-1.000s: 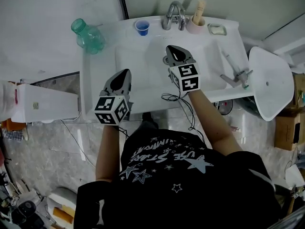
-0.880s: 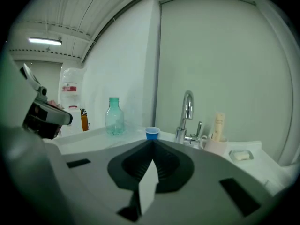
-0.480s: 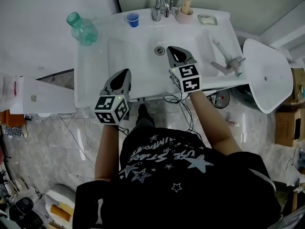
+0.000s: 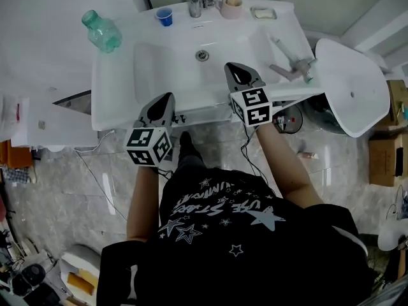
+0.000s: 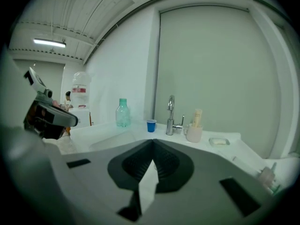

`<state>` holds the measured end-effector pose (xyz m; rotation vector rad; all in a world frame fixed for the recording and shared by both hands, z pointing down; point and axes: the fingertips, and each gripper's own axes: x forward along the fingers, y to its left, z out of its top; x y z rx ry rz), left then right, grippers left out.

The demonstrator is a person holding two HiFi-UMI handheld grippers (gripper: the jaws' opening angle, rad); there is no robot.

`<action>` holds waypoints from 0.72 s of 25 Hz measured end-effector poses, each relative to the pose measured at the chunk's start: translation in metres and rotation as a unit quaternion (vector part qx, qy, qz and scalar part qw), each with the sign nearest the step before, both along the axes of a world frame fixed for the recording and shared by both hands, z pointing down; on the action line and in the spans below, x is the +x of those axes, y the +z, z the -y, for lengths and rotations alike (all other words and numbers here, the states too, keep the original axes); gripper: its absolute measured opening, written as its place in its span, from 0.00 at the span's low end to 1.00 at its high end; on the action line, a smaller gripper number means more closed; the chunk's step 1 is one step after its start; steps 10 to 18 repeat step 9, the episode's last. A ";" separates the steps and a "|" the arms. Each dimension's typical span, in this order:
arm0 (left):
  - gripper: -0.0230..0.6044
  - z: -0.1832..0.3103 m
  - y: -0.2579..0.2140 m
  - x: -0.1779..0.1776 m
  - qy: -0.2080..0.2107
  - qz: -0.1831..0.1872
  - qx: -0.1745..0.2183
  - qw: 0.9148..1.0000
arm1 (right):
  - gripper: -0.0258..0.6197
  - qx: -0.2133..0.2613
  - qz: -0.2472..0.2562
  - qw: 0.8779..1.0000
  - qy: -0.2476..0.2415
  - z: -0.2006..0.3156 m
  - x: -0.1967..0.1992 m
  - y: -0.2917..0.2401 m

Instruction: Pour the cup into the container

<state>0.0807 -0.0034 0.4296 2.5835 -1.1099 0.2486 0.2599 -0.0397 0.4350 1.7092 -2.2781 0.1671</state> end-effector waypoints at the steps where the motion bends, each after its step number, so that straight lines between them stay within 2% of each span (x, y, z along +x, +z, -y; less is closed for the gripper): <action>1: 0.05 -0.007 0.001 0.002 0.002 0.000 0.000 1.000 | 0.05 0.001 0.002 1.000 0.003 -0.008 0.004 0.000; 9: 0.05 -0.064 0.015 0.021 0.021 0.005 -0.011 1.000 | 0.05 0.006 0.014 1.000 0.009 -0.069 0.015 0.003; 18: 0.05 -0.064 0.015 0.021 0.021 0.005 -0.011 1.000 | 0.05 0.006 0.014 1.000 0.009 -0.069 0.015 0.003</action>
